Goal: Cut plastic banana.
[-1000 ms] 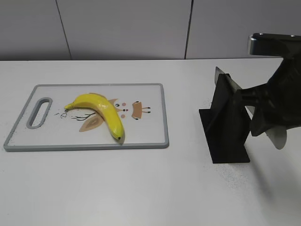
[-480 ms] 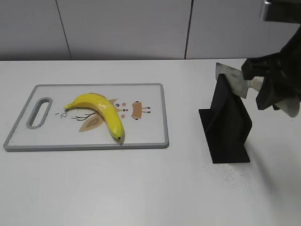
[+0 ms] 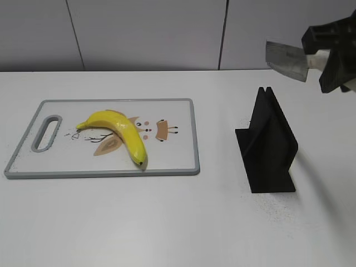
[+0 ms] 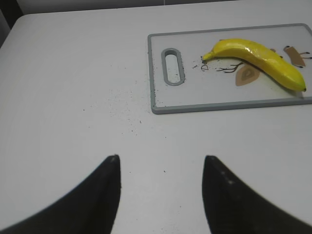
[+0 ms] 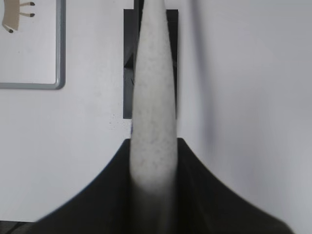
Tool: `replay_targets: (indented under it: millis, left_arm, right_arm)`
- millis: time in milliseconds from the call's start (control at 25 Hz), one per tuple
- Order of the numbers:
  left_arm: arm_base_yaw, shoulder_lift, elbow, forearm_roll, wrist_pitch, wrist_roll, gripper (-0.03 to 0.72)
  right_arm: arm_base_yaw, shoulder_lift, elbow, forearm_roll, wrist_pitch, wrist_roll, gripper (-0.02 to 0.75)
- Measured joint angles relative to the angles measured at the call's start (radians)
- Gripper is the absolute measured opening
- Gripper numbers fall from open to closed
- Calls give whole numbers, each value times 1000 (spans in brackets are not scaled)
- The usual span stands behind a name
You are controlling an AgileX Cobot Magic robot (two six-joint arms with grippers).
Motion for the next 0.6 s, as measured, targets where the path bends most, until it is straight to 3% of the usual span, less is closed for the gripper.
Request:
replay_targets:
  millis: [280, 600]
  left_arm:
    - [0, 18, -22, 0, -8, 0, 524]
    - [0, 321, -120, -13, -134, 60, 516]
  right_arm:
    - [0, 0, -86, -6, 3, -192, 166]
    - [-29, 84, -181, -8, -9, -512, 166]
